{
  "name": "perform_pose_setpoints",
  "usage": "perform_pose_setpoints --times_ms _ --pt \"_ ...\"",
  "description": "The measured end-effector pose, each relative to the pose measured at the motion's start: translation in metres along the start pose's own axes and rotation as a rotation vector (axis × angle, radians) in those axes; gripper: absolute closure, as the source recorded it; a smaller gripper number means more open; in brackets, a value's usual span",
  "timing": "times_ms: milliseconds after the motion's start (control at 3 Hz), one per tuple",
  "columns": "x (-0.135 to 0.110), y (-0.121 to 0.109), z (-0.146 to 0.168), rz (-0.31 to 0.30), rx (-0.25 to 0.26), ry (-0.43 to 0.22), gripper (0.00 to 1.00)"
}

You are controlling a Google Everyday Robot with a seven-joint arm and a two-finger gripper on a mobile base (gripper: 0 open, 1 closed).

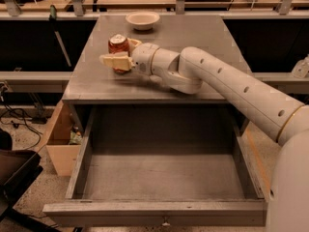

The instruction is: Pick coke can from top drawer and place on counter

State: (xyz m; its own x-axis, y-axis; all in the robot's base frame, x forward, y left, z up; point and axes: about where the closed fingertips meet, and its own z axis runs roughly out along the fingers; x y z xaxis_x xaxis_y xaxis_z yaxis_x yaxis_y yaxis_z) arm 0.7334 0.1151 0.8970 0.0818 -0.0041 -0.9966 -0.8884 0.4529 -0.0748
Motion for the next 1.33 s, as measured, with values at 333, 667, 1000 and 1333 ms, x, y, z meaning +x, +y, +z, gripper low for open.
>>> perform_pose_setpoints --times_ms 333,667,1000,1333 --pt "0.000 0.001 0.001 0.000 -0.002 -0.001 0.00" --pt "0.000 0.001 0.001 0.000 -0.002 -0.001 0.00" --pt "-0.030 -0.008 -0.014 -0.018 -0.006 0.028 0.00" --pt "-0.087 -0.030 -0.052 -0.052 0.025 0.062 0.00"
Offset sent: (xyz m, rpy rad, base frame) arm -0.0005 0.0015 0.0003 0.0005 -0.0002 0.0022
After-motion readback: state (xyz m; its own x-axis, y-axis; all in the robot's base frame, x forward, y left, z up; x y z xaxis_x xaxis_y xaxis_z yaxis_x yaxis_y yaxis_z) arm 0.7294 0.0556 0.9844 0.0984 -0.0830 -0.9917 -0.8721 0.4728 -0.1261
